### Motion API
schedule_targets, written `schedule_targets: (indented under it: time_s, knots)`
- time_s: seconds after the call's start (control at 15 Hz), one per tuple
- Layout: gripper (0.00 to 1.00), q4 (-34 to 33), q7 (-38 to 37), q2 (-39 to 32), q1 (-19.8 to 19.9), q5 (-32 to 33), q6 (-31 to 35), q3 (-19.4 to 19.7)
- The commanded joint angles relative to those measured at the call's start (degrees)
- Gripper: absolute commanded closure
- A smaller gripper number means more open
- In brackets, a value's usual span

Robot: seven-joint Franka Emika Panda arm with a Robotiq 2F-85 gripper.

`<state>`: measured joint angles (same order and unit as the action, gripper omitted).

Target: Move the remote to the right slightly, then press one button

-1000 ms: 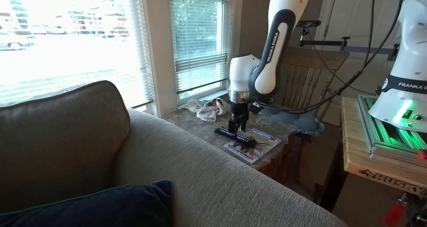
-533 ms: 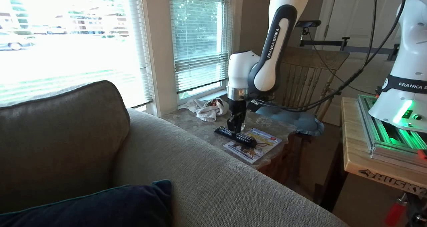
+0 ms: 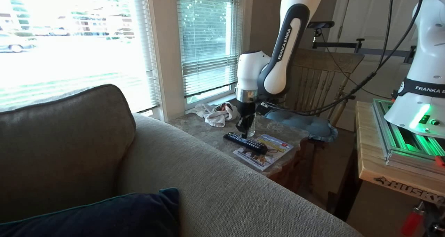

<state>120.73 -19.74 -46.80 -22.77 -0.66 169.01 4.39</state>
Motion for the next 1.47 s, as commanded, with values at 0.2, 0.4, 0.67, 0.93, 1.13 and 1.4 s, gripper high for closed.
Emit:
schedule_targets:
  time_s: [0.2,0.4,0.67,0.93,1.13,1.4]
  knots:
    - [1.0,-0.02,-0.84,0.41,-1.87,-0.71,0.39,1.41]
    - [1.0,-0.08,-0.88,0.26,-2.14,-0.68,0.35,1.66]
    - [1.0,-0.86,-1.17,-0.92,-2.69,-0.49,0.2,2.55]
    - [1.0,-1.88,-1.21,-2.31,-2.58,-0.65,-0.16,3.05]
    - [1.0,-2.13,-0.84,-2.7,-1.98,-0.88,0.18,2.29]
    - [1.0,-2.22,-0.55,-2.5,-1.8,-0.99,0.24,1.31]
